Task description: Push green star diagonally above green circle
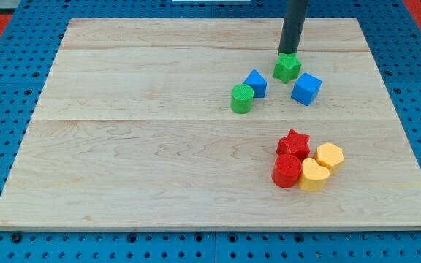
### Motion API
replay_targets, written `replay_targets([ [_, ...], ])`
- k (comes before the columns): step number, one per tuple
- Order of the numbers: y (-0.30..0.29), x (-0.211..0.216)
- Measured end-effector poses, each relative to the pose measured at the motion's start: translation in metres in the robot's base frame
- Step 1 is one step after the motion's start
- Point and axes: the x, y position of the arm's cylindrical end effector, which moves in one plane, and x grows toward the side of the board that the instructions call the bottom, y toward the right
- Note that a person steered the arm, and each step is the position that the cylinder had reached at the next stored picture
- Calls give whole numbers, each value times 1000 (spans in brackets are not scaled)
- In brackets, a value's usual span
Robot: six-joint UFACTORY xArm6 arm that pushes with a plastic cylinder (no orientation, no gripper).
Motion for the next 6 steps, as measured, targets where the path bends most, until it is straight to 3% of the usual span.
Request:
replay_targets([
  [1, 17, 10],
  [3, -35, 28],
  [5, 11, 49],
  [6, -1, 63],
])
